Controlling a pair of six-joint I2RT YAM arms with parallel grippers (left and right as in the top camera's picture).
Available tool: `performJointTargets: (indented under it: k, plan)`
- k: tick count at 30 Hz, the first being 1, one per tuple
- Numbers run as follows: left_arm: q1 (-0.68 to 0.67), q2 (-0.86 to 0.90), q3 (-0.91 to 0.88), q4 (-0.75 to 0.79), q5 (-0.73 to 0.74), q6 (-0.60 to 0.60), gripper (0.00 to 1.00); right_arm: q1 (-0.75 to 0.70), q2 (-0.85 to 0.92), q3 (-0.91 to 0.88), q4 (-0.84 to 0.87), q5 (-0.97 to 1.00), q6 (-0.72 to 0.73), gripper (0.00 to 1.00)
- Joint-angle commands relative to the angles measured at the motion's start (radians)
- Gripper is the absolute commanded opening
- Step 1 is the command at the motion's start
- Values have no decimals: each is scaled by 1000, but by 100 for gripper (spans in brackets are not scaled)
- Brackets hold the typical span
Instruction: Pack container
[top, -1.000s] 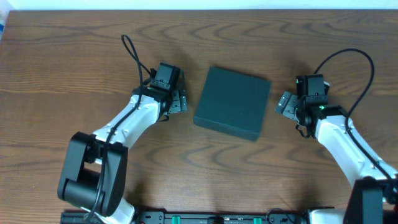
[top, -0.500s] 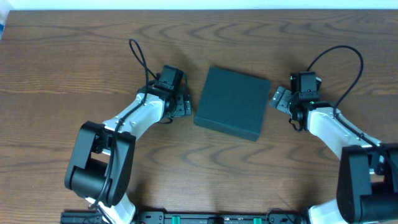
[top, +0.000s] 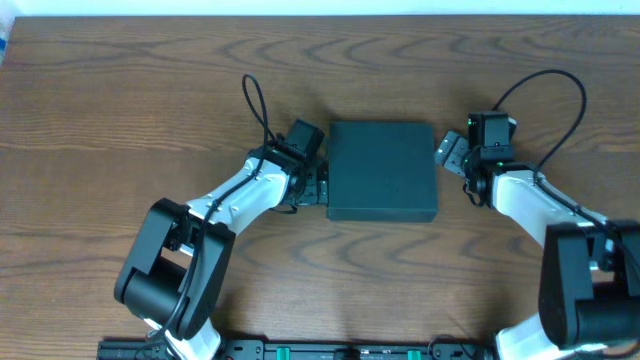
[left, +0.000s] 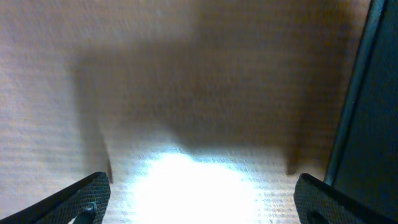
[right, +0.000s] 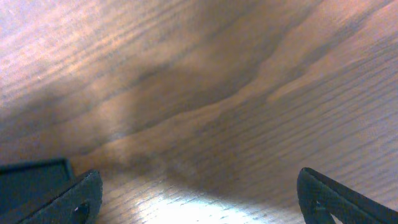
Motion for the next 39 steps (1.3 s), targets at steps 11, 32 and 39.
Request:
performJointTargets:
  k: [11, 32, 39]
  plan:
    - [13, -3, 11, -26, -85, -71, 95, 0, 68, -1, 24, -144, 41, 99]
    - [134, -3, 12, 69, -51, 23, 95, 121, 66, 1, -73, -182, 139, 99]
    - [134, -3, 12, 119, -25, 34, 95, 114, 43, 1, -213, -179, 145, 99]
